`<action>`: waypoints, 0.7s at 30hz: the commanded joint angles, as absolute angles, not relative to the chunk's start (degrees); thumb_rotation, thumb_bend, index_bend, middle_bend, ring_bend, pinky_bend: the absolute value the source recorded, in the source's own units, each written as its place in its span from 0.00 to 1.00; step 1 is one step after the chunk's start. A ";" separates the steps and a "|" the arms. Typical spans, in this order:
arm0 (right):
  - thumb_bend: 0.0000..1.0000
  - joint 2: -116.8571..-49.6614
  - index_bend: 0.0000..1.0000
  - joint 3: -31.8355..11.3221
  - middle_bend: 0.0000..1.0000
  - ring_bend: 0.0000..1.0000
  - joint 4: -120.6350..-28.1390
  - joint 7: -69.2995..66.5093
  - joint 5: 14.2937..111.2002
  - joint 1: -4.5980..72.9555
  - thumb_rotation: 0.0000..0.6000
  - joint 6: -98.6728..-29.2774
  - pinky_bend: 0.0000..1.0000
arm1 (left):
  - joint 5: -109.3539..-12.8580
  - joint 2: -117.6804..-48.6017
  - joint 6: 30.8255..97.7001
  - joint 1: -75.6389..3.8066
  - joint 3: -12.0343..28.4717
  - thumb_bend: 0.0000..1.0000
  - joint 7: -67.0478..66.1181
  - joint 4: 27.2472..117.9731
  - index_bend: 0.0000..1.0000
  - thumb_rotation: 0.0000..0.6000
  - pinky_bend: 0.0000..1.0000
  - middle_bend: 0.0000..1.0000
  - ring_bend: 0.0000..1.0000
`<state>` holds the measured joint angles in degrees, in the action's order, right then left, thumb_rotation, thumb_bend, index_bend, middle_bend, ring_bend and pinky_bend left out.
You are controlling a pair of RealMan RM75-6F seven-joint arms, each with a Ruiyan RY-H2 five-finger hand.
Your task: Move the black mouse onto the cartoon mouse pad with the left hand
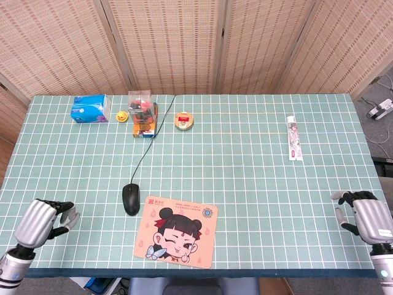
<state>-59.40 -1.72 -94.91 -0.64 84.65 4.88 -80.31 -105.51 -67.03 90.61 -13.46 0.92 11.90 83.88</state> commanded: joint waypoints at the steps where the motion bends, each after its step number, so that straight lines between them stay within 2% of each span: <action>1: 0.41 -59.35 0.40 -1.83 0.47 0.41 -95.00 -0.65 84.73 4.82 1.00 -80.58 0.31 | -110.75 -66.48 89.23 -18.56 1.01 0.39 12.99 80.30 0.41 1.00 1.00 0.94 1.00; 3: 0.41 -59.27 0.40 -1.85 0.47 0.41 -95.13 -0.67 84.81 4.69 1.00 -80.87 0.30 | -111.86 -66.32 87.54 -20.13 0.88 0.35 11.49 80.03 0.38 1.00 1.00 0.95 1.00; 7: 0.41 -58.85 0.40 -1.90 0.47 0.41 -95.60 -0.88 85.27 4.16 1.00 -82.09 0.31 | -113.74 -66.44 82.91 -23.54 0.79 0.19 5.67 79.66 0.29 1.00 1.00 0.95 1.00; 10: 0.41 -58.44 0.40 -1.96 0.47 0.41 -95.89 -1.37 85.75 3.77 1.00 -83.10 0.30 | -114.67 -67.06 80.38 -25.46 0.76 0.11 2.18 79.14 0.25 1.00 1.00 0.95 1.00; 21: 0.41 -57.25 0.40 -2.37 0.47 0.41 -95.91 -3.54 86.04 3.01 1.00 -84.64 0.30 | -116.81 -70.39 72.91 -30.98 0.06 0.09 -10.42 75.05 0.22 1.00 1.00 0.95 1.00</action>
<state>-57.29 -2.34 -95.93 -3.49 86.07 3.03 -84.64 -116.39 -69.74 73.82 -30.09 0.29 -9.25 75.94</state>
